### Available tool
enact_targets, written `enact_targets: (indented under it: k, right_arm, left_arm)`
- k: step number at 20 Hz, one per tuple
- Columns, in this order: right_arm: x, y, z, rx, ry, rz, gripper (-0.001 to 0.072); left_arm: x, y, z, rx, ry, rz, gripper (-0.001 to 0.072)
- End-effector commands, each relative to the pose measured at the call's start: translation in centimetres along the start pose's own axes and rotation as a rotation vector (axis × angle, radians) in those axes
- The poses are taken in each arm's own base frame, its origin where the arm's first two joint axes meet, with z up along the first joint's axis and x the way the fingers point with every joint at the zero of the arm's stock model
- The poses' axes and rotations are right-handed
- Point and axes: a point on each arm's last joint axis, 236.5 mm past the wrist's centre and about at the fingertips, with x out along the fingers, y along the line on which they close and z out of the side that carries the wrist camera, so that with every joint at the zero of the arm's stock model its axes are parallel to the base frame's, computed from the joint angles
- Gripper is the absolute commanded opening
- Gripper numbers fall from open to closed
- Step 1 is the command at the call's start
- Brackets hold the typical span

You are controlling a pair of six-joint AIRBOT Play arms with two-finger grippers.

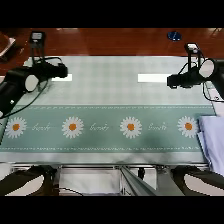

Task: Fold the shirts.

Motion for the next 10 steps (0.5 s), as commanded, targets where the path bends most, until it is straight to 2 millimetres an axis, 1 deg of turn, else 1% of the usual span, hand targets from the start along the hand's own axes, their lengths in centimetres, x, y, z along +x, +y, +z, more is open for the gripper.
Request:
enact_targets:
  k: [1,2,3,4,5,6,7,8,10]
  right_arm:
    - [1.4,-0.2,-1.7,-0.017,0.078,-0.015,0.0409]
    - [1.8,0.1,-2.0,-0.017,0.094,-0.008,0.0409]
    - [2.0,0.2,-2.1,-0.016,0.100,-0.004,0.0408]
    - [2.1,0.6,-2.2,-0.005,0.103,0.012,0.0409]
    - [2.1,0.7,-2.2,-0.003,0.103,0.016,0.0408]
    - [2.1,0.9,-2.2,0.004,0.107,0.025,0.0408]
    - [2.1,1.1,-2.3,0.010,0.109,0.033,0.0408]
    - [2.1,1.4,-2.3,0.016,0.111,0.042,0.0408]
    - [2.0,1.8,-2.4,0.027,0.113,0.060,0.0408]
  left_arm:
    - [1.1,9.9,1.3,-0.035,-0.080,0.181,0.0505]
    - [1.7,13.3,-0.1,-0.085,-0.039,0.236,0.0505]
    - [2.2,16.0,-1.5,-0.121,0.009,0.280,0.0505]
    - [2.7,18.2,-3.1,-0.151,0.064,0.316,0.0505]
    - [3.4,20.0,-4.7,-0.177,0.122,0.345,0.0505]
    - [4.3,21.1,-6.1,-0.196,0.178,0.360,0.0505]
    - [5.4,21.6,-7.3,-0.206,0.221,0.366,0.0505]
    - [6.7,21.8,-8.4,-0.222,0.265,0.363,0.0505]
    - [9.0,21.3,-10.5,-0.274,0.368,0.346,0.0505]
